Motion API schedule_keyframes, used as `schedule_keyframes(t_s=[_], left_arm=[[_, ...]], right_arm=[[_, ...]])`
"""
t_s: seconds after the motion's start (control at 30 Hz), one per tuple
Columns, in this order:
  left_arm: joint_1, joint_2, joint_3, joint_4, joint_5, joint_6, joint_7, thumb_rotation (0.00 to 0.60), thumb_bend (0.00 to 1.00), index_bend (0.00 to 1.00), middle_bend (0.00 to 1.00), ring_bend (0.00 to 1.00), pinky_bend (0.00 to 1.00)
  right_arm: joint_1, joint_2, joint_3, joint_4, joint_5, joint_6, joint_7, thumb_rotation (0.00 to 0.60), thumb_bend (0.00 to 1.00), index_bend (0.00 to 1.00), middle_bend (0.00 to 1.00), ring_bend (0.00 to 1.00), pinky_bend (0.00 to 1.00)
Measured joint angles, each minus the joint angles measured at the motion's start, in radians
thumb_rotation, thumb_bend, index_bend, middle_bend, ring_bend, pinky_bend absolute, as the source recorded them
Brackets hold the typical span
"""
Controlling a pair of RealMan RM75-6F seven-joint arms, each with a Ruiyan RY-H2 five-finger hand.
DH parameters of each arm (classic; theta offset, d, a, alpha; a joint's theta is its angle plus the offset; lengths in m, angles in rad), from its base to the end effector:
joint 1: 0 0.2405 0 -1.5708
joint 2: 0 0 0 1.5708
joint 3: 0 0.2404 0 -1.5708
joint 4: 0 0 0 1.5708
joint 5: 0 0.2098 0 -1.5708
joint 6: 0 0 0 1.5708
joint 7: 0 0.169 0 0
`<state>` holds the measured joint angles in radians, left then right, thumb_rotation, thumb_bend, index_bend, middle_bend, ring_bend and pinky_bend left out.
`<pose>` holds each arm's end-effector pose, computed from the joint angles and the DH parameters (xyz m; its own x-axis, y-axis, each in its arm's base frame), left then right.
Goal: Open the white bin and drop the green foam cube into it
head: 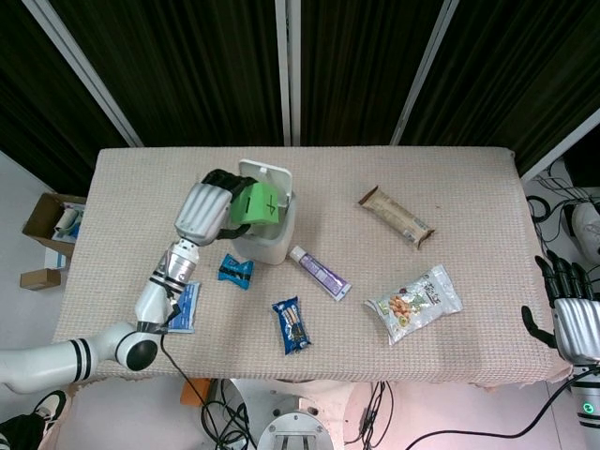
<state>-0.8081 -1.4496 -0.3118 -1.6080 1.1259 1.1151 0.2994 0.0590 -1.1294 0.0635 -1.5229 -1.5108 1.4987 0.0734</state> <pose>-0.0639 0.3827 0.0473 0.2756 0.0273 0.9609 0.8788 -0.4122 -0.2404 -0.3146 -0.2009 0.1621 0.3996 0.0197 0.9165 -0.9167 0.0093 0.3995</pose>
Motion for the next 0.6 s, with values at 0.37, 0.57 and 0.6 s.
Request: schedule_keyframes(t_s=[0.37, 0.57, 0.6], left_arm=[[0.002, 0.023, 0.011, -0.004, 0.003, -0.012, -0.016, 0.6, 0.16, 0.0, 0.0, 0.08, 0.19], [0.036, 0.073, 0.032, -0.067, 0.041, 0.019, -0.022, 0.6, 0.11, 0.0, 0.0, 0.08, 0.19], [0.045, 0.087, 0.039, -0.082, 0.049, 0.026, -0.021, 0.599, 0.11, 0.0, 0.0, 0.08, 0.19]], right_arm=[[0.0, 0.004, 0.004, 0.005, 0.003, 0.002, 0.013, 0.6, 0.35, 0.0, 0.0, 0.0, 0.0], [0.0, 0.001, 0.002, 0.003, 0.001, 0.001, 0.011, 0.6, 0.35, 0.0, 0.0, 0.0, 0.0], [-0.001, 0.0, 0.001, 0.004, 0.0, 0.002, 0.011, 0.6, 0.35, 0.0, 0.0, 0.0, 0.0]])
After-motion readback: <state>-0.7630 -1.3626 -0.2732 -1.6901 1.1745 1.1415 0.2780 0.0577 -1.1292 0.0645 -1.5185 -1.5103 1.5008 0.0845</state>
